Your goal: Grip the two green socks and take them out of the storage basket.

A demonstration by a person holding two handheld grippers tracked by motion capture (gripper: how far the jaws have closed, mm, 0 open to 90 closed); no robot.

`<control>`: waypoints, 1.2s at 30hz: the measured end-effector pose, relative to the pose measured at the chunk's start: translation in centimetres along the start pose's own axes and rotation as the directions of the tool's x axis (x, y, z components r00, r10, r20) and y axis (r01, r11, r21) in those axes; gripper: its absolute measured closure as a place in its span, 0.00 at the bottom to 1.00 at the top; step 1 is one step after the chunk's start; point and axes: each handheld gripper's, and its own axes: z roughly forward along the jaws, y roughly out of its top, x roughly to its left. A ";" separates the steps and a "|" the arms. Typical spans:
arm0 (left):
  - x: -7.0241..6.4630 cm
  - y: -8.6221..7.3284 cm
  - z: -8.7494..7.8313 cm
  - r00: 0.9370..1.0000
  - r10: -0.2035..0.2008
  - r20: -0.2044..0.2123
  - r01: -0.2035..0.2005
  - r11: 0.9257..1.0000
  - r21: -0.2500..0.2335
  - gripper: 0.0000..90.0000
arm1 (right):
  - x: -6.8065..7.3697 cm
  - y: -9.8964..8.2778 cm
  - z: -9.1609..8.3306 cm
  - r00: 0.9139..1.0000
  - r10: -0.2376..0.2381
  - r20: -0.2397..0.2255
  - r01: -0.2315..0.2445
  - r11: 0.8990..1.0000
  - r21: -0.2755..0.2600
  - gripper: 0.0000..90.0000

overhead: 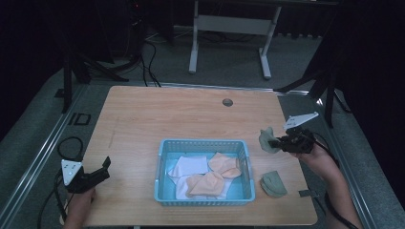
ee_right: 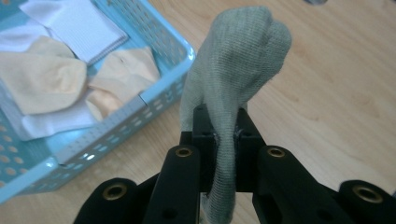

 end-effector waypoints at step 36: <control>0.0 0.0 0.0 1.000 0.000 0.004 0.000 1.000 -0.002 0.00 | -1.6 -5.8 7.1 0.978 0.206 0.031 -0.206 0.978 -0.021 0.29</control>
